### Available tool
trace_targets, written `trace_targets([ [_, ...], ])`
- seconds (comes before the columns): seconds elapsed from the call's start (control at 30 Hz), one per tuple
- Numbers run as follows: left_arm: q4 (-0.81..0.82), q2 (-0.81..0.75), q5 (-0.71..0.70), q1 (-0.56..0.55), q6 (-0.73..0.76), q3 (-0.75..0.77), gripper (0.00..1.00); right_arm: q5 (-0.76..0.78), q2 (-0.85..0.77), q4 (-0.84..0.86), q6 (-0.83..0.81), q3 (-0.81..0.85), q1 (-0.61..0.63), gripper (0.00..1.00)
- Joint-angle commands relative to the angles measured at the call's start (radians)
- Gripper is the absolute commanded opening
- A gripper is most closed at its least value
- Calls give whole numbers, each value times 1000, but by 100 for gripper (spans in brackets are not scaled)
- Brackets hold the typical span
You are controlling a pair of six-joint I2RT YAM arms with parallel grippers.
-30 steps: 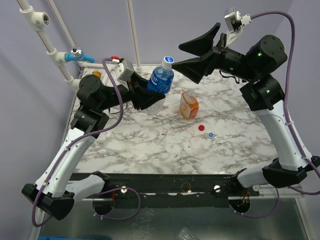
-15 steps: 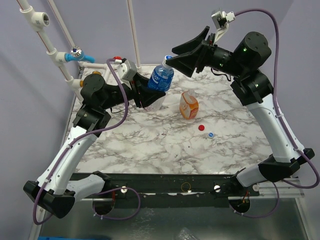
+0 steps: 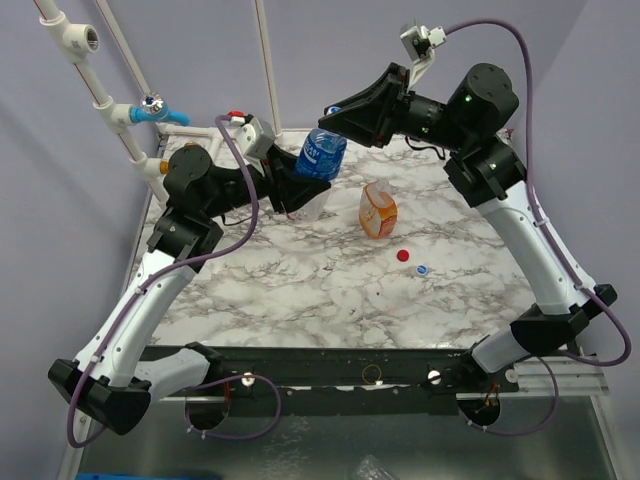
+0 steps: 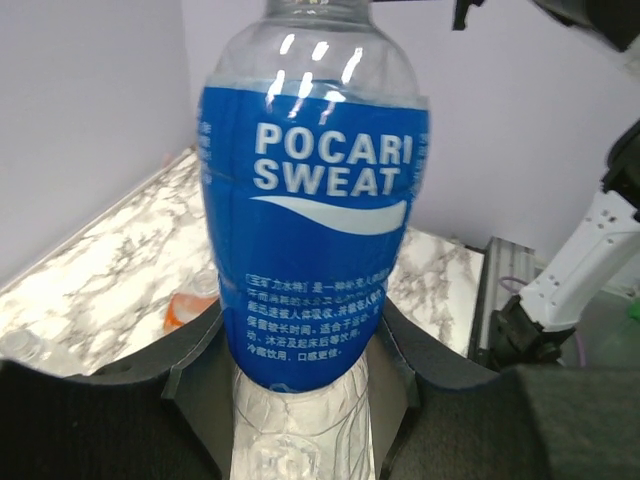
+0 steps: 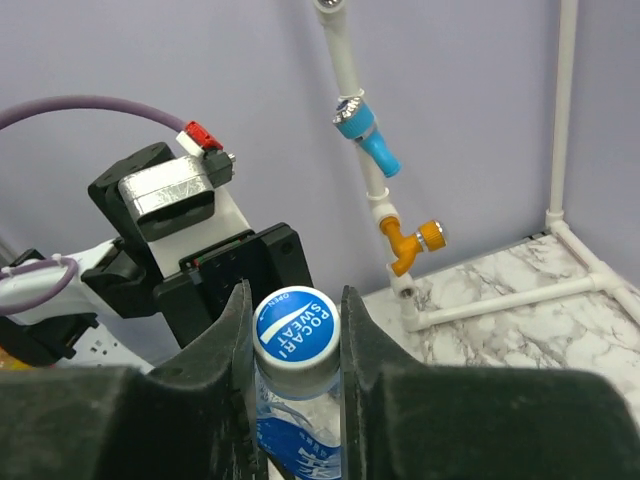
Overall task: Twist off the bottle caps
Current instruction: Unscrew the bottle cap from the plastic bottle.
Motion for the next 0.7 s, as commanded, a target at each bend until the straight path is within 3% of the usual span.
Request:
trace_targets([
  [0.0, 6, -3, -1, 1, 2, 11, 0, 12, -11, 22, 11, 4, 7, 4],
  [0.03, 6, -5, 4, 1, -5, 10, 3, 10, -22, 34, 11, -11, 8, 1],
  [0.07, 6, -7, 10, 1, -14, 10, 15, 9, -31, 51, 13, -25, 7, 1],
  [0.1, 6, -7, 19, 1, -32, 8, 33, 4, -40, 63, 12, -40, 8, 1],
  [0.13, 6, -8, 30, 1, -59, 10, 69, 4, -47, 69, 12, -48, 8, 1],
  [0.17, 6, -4, 50, 2, -81, 12, 96, 2, -50, 71, 9, -56, 8, 1],
  [0.33, 60, 21, 71, 1, -181, 46, 99, -16, -65, 99, 10, -106, 12, 1],
  [0.5, 81, 55, 71, 2, -182, 76, 96, -10, -63, 103, -7, -115, 31, 1],
  [0.6, 96, 64, 109, 1, -188, 69, 81, 3, -61, 105, -17, -121, 44, 1],
  [0.67, 93, 56, 131, 1, -168, 56, 59, 23, -64, 102, -25, -125, 49, 1],
])
